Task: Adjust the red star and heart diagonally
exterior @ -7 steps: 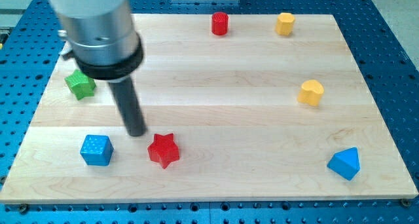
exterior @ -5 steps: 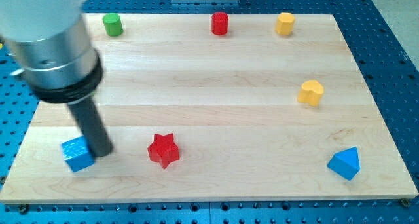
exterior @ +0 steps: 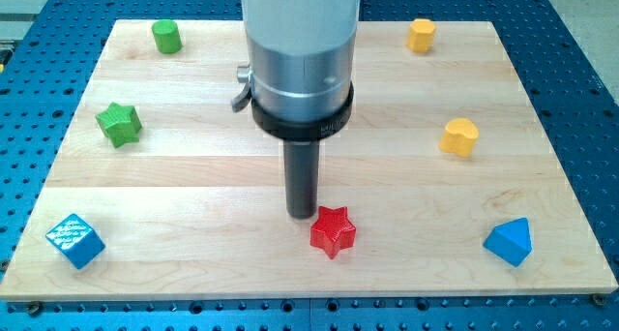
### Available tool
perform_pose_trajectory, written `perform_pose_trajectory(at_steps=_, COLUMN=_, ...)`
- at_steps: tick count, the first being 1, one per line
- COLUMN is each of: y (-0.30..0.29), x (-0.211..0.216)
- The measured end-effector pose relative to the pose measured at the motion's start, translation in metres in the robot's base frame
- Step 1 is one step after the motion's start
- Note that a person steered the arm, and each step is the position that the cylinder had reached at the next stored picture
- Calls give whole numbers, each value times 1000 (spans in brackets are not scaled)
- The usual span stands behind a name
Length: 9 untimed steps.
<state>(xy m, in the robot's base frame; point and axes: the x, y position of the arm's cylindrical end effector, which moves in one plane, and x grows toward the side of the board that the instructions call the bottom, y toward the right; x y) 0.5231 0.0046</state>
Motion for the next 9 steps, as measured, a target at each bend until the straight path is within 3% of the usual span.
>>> perform_pose_trajectory(at_steps=1, y=73, x=-6)
perform_pose_trajectory(at_steps=3, y=56, x=45)
perform_pose_trajectory(at_steps=4, y=31, x=45)
perform_pose_trajectory(at_steps=5, y=36, x=33)
perform_pose_trajectory(at_steps=6, y=172, x=-11)
perform_pose_trajectory(at_steps=8, y=180, x=-54)
perform_pose_trajectory(at_steps=9, y=213, x=-89)
